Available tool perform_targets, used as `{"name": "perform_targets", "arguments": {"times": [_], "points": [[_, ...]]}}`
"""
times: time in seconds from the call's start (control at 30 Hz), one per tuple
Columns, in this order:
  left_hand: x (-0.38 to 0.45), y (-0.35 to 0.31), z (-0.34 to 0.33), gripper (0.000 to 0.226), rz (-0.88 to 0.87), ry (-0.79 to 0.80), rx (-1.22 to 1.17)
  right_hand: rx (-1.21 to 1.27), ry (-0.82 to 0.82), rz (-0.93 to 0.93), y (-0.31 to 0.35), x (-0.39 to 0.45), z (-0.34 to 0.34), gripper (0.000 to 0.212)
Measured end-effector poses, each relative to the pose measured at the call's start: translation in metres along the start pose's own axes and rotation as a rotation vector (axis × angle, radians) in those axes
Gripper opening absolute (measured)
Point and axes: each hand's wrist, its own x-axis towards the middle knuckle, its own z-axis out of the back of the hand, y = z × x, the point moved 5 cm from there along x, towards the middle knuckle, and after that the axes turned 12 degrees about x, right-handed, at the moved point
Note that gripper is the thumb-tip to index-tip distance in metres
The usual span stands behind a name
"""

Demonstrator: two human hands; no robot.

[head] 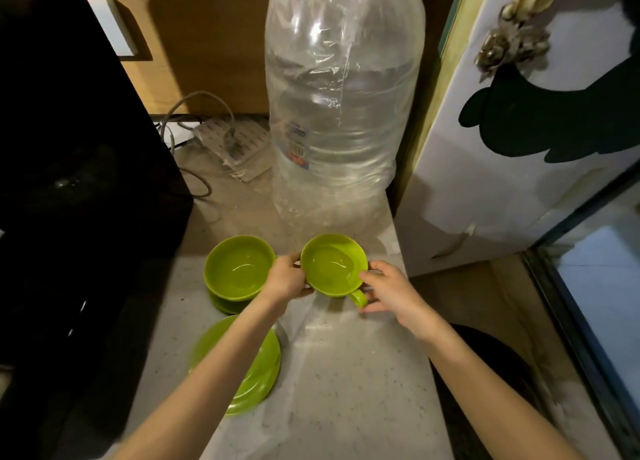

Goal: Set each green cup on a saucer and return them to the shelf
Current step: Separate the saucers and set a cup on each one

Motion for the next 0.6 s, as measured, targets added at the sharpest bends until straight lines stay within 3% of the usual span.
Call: {"name": "perform_targets", "arguments": {"times": [0.2, 0.33, 0.43, 0.6], "points": [[-0.026, -0.012, 0.022, 0.033, -0.096, -0.026, -0.082, 0.04, 0.006, 0.075, 0.021, -0.018, -0.01, 0.02], [-0.056, -0.013, 0.052, 0.031, -0.148, -0.018, -0.2, 0.064, 0.09, 0.167, 0.041, -0.043, -0.03, 0.025], [-0.083, -0.01, 0.075, 0.032, -0.19, -0.031, -0.269, 0.074, 0.135, 0.225, 0.049, -0.063, -0.049, 0.017], [-0.13, 0.023, 0.103, 0.032, -0.212, -0.101, -0.323, 0.066, 0.246, 0.23, 0.037, -0.087, -0.085, 0.02]]}}
